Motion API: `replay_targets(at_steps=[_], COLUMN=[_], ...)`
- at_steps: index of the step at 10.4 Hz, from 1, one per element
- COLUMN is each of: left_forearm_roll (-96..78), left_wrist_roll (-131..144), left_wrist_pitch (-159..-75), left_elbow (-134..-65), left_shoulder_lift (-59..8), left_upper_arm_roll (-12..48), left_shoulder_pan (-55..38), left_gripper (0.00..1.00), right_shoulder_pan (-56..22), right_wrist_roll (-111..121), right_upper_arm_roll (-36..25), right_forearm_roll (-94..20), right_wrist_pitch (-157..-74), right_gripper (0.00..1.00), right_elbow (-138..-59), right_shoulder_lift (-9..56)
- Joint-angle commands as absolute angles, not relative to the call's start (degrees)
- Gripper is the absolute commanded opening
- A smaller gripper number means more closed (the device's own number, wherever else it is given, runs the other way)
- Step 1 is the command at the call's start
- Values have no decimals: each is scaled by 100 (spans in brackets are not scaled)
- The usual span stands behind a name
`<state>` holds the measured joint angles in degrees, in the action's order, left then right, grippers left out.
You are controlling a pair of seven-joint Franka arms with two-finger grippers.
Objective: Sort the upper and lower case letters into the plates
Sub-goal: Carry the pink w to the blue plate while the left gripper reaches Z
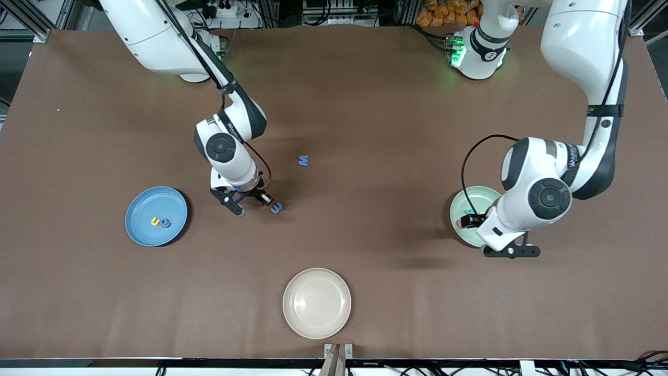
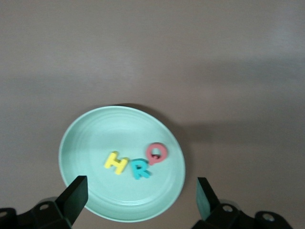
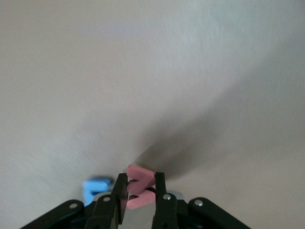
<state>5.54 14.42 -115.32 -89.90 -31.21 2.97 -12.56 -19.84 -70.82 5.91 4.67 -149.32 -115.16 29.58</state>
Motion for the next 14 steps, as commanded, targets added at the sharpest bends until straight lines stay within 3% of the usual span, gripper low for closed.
replay_targets(at_steps=[1, 3, 7, 11, 12, 13, 14], left_forearm_roll=[422, 431, 422, 431, 439, 439, 439], left_wrist_roll=[1423, 1992, 3660, 4964, 5035, 5210, 5342], left_wrist_pitch=[-11461, -11461, -11539, -12671, -12761, -12849, -12971], left_elbow=[-8983, -8869, -8351, -7964, -7902, -7797, -7596], left_shoulder_lift=[-3023, -3067, -3409, -4278, -4472, -4665, -4885], left_upper_arm_roll=[508, 737, 1106, 1239, 1204, 1152, 1151], left_shoulder_pan=[-1694, -2186, -3275, -4296, -4507, -4683, -4798], left_gripper=[100, 100, 97, 93, 91, 90, 90], right_shoulder_pan=[-1531, -970, 190, 905, 923, 932, 966], right_wrist_roll=[-6727, -5885, -4450, -3192, -3164, -3173, -3155], right_upper_arm_roll=[607, 589, 554, 545, 545, 545, 536], right_forearm_roll=[483, 492, 606, 615, 641, 737, 756], right_wrist_pitch=[-14225, -13555, -13184, -12860, -12806, -12745, -12735], right_gripper=[0, 0, 0, 0, 11, 45, 99], right_elbow=[-10902, -10670, -10635, -10661, -10670, -10670, -10679], right_shoulder_lift=[2830, 2743, 2689, 2698, 2681, 2672, 2672])
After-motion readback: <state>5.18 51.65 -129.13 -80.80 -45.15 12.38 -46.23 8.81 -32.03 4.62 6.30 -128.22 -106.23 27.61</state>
